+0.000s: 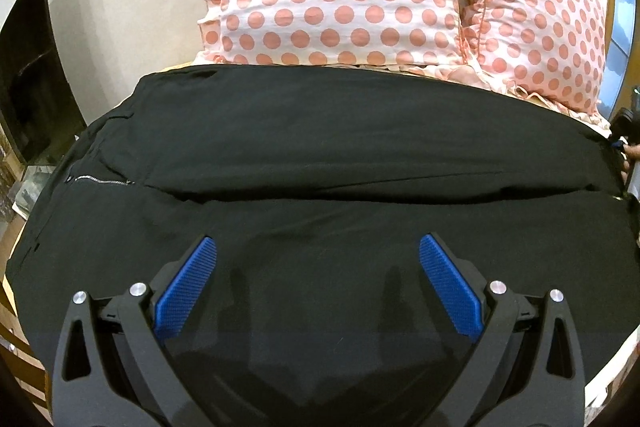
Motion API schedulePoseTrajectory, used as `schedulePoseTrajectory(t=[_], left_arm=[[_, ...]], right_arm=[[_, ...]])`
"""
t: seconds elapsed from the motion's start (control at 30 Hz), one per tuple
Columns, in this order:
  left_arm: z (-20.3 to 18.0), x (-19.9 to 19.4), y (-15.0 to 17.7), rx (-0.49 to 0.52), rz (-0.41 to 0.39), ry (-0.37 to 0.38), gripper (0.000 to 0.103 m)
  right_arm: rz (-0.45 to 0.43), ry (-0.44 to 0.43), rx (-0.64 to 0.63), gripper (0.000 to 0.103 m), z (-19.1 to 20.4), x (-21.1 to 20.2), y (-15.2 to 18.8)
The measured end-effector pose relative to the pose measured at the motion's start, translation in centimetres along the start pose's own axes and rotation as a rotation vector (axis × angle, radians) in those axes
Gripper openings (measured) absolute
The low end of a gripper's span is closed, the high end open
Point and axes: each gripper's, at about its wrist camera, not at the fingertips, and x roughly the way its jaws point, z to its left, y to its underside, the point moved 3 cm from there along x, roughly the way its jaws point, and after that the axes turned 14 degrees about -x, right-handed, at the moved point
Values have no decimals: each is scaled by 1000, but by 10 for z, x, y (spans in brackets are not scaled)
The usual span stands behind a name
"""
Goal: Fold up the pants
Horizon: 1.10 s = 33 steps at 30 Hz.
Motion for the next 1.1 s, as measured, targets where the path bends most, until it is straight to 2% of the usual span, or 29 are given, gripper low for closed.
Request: schedulePoseTrajectory(t=[0.23,0.47,0.6,0.67,0.73,0.83,0.9,0.93,0.97,1.0,1.03,1.07,1.1], left_arm=[[14,-17,-3,-31,-33,0,101],[31,-36,-17,-68,-84,-20,101],[39,-41,-28,-81,-103,-40,101],[42,-42,-36,-93,-99,-35,101],[45,-39,-48,-103,-92,-30,101],[48,-31,-67,-129,-70,-43,101],[49,-30,-73,-150,-63,-37,101],[48,-31,-75,-158,-65,-31,101],[47,-32,-75,-156,-72,-29,101],[46,-32,-74,-150,-79,-31,101],[44,-32,-72,-135,-90,-43,101],[42,-31,-71,-119,-96,-56,101],[40,-30,-69,-102,-97,-65,101]], right_arm=[[-111,-197,52,6,-20,-56,26],[-219,-317,39,4,-56,-130,80],[-232,-350,82,4,-91,-153,122],[-255,-315,110,4,-115,-163,143],[-241,-305,119,4,-128,-165,154],[-166,-409,173,5,-135,-156,159],[-115,-492,236,10,-134,-149,155],[-104,-503,240,13,-132,-146,153],[-107,-517,230,22,-126,-145,149],[-110,-521,209,42,-117,-145,144],[-112,-526,193,52,-110,-145,143],[-118,-546,169,60,-99,-145,141],[-120,-564,151,60,-91,-146,140]])
